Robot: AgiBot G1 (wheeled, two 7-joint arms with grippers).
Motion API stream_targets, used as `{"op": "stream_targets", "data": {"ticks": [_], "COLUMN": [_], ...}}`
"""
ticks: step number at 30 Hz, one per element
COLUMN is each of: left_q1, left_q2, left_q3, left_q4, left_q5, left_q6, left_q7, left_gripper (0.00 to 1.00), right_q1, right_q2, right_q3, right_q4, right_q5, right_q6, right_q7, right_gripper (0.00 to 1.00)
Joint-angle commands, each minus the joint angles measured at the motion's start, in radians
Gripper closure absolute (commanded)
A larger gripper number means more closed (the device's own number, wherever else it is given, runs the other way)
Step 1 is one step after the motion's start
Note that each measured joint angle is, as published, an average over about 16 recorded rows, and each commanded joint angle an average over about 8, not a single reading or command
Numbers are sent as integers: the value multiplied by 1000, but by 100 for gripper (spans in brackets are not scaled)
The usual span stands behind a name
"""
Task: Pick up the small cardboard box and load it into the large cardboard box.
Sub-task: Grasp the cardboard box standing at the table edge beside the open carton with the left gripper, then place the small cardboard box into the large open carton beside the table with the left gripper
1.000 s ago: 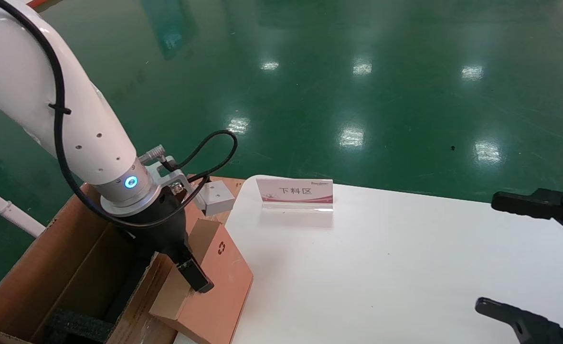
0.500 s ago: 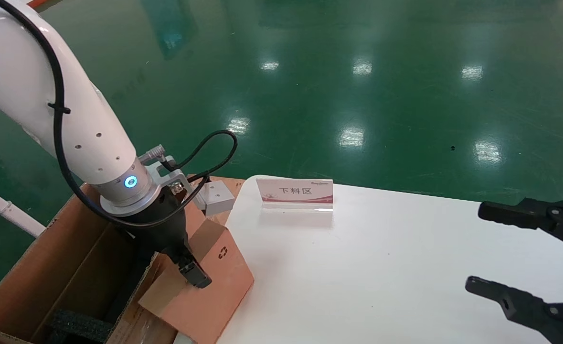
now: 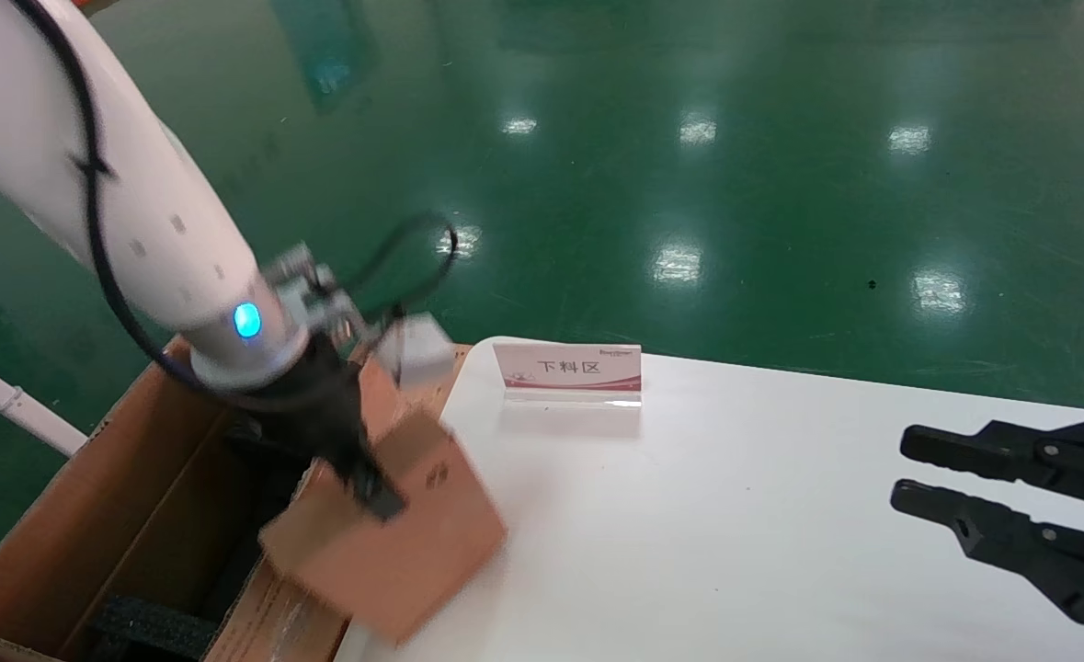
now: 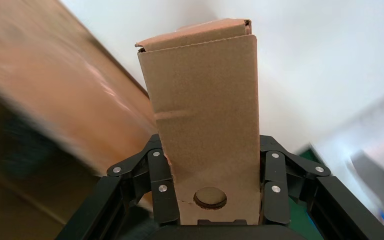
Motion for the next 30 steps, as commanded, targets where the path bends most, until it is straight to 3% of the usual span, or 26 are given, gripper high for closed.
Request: {"op": "stream_targets", "data": {"ticks": [1,13,17,20,28,30], "left_q1": [-25,-323,-399,-444,-528,-535], "left_q2": [-2,-9,11,19,14,10], "left_q3": [-12,-114,-82,-9,294,361], "left_q4": [5,179,247,274,287,284], "left_q5": [-2,5,28,32,-25,-51], "left_q6": [1,112,160,177,180,178], "left_q7": [1,124,178,210,257,258], "left_gripper": [100,100,100,100,100,100], "right_q1": [0,0,0,1,1,1], "right_q2": [0,0,0,0,1,1], "right_q3": [0,-1,-1,-1,-2,-2], "right_q4": [0,0,0,0,0,0], "right_q5": [0,1,1,1,1,1], "right_q6": [0,0,0,0,0,0], "right_q7": [0,-1,-1,-1,-1,-1], "right_gripper": [100,100,100,100,1,0]}}
